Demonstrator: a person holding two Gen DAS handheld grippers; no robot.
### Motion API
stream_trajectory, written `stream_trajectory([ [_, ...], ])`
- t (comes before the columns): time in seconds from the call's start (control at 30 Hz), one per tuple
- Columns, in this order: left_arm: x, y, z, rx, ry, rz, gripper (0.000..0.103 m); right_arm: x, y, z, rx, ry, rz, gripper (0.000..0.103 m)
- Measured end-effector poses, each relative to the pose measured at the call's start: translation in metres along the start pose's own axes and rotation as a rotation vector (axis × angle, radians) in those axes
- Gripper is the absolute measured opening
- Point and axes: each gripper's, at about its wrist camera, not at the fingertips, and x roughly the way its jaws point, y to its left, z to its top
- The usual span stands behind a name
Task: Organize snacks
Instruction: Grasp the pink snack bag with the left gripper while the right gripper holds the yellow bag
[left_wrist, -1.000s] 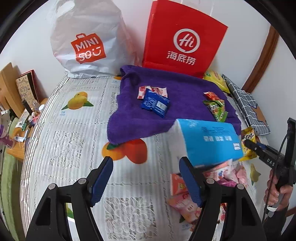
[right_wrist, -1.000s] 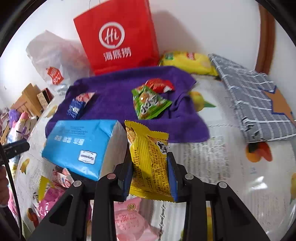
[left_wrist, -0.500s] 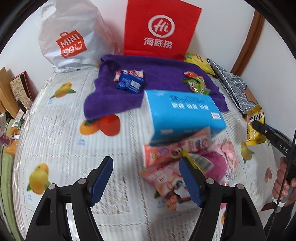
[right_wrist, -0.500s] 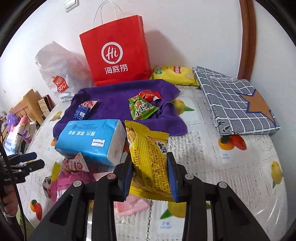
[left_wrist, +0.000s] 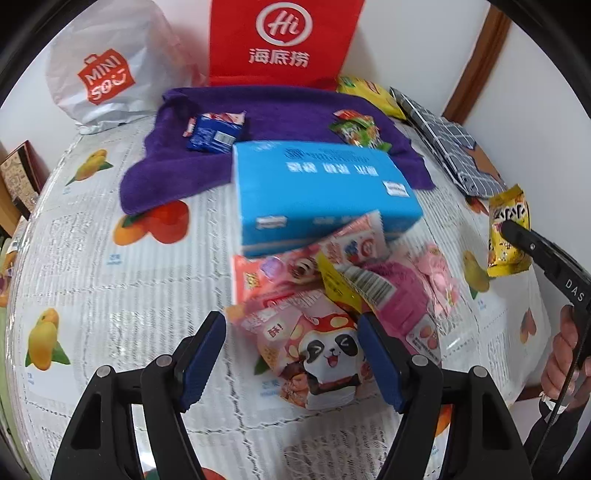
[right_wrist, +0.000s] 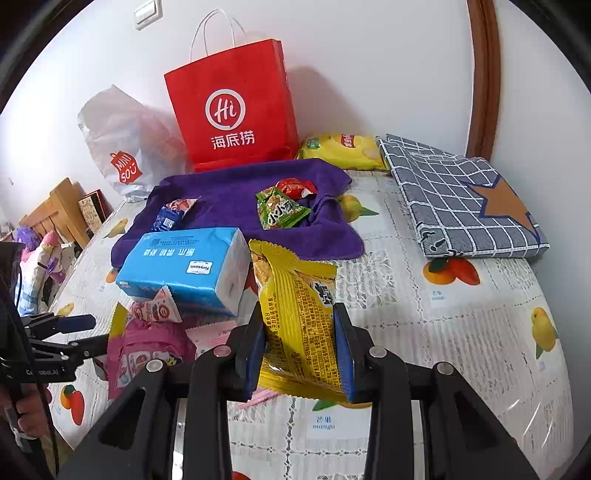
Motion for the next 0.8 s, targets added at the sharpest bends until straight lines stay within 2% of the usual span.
stream_trajectory([
  [0.23, -0.002, 0.001, -0.011, 0.016, 0.015, 0.033, 0.075, -0.005, 0.005, -0.004, -0.011, -0.01, 0.012, 0.034],
  [0.37, -0.001, 0.005, -0.016, 0.001, 0.027, 0.013, 0.075, -0.004, 0.01, -0.006, -0.02, -0.01, 0.026, 0.034],
  [0.57, 0.008, -0.01, -0.012, 0.017, 0.046, 0.0, 0.076, -0.005, 0.014, -0.007, -0.038, -0.011, 0.032, 0.034],
  [0.8, 0.028, -0.017, -0.006, 0.004, 0.085, 0.037, 0.076, -0.007, 0.004, -0.01, -0.019, -0.007, 0.025, 0.034],
])
